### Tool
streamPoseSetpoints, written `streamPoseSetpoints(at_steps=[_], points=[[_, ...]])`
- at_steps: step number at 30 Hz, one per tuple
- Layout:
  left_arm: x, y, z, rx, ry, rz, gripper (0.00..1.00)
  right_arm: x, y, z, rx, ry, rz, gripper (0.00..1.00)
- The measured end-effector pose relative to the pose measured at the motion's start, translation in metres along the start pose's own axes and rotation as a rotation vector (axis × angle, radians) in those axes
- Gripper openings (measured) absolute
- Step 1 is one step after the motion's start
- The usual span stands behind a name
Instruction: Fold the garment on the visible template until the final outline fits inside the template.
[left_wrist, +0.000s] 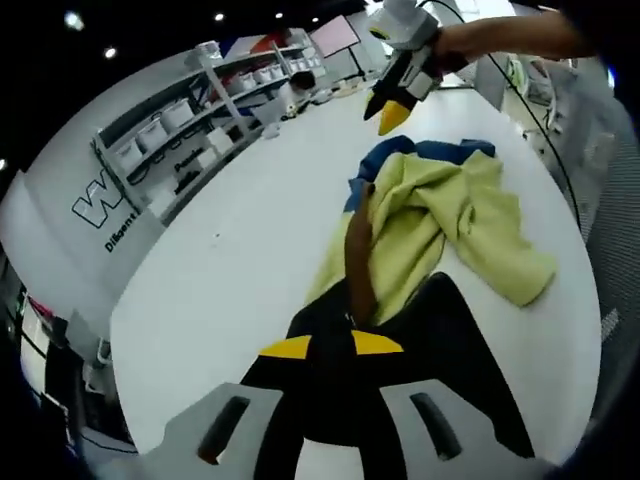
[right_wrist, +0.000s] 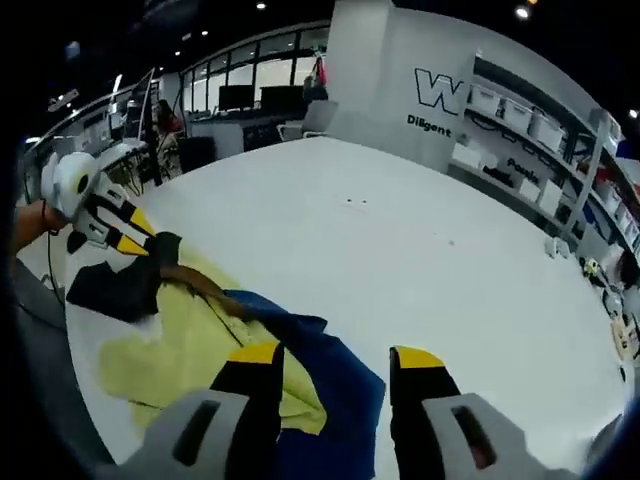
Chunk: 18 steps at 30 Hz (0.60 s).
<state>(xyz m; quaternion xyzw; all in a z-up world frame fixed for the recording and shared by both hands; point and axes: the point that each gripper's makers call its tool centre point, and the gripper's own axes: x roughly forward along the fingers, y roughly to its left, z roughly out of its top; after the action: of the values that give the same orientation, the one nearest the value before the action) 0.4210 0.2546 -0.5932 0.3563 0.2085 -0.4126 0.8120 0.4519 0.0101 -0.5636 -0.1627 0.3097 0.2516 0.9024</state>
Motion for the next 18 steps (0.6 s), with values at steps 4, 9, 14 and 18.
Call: streamPoseSetpoints(at_steps=[4, 9, 14, 18], points=[[0.003, 0.001, -0.005, 0.048, 0.025, 0.002, 0.14, 0.009, 0.013, 0.005, -0.106, -0.004, 0.053, 0.34], [0.008, -0.002, -0.01, 0.084, 0.043, -0.013, 0.15, 0.018, 0.034, 0.008, -0.179, 0.005, 0.134, 0.29], [0.011, -0.005, -0.011, 0.129, 0.053, -0.024, 0.15, 0.028, 0.054, 0.013, -0.355, -0.006, 0.2, 0.26], [0.015, -0.006, -0.013, 0.149, 0.06, -0.033, 0.15, 0.036, 0.065, 0.011, -0.444, 0.011, 0.246, 0.21]])
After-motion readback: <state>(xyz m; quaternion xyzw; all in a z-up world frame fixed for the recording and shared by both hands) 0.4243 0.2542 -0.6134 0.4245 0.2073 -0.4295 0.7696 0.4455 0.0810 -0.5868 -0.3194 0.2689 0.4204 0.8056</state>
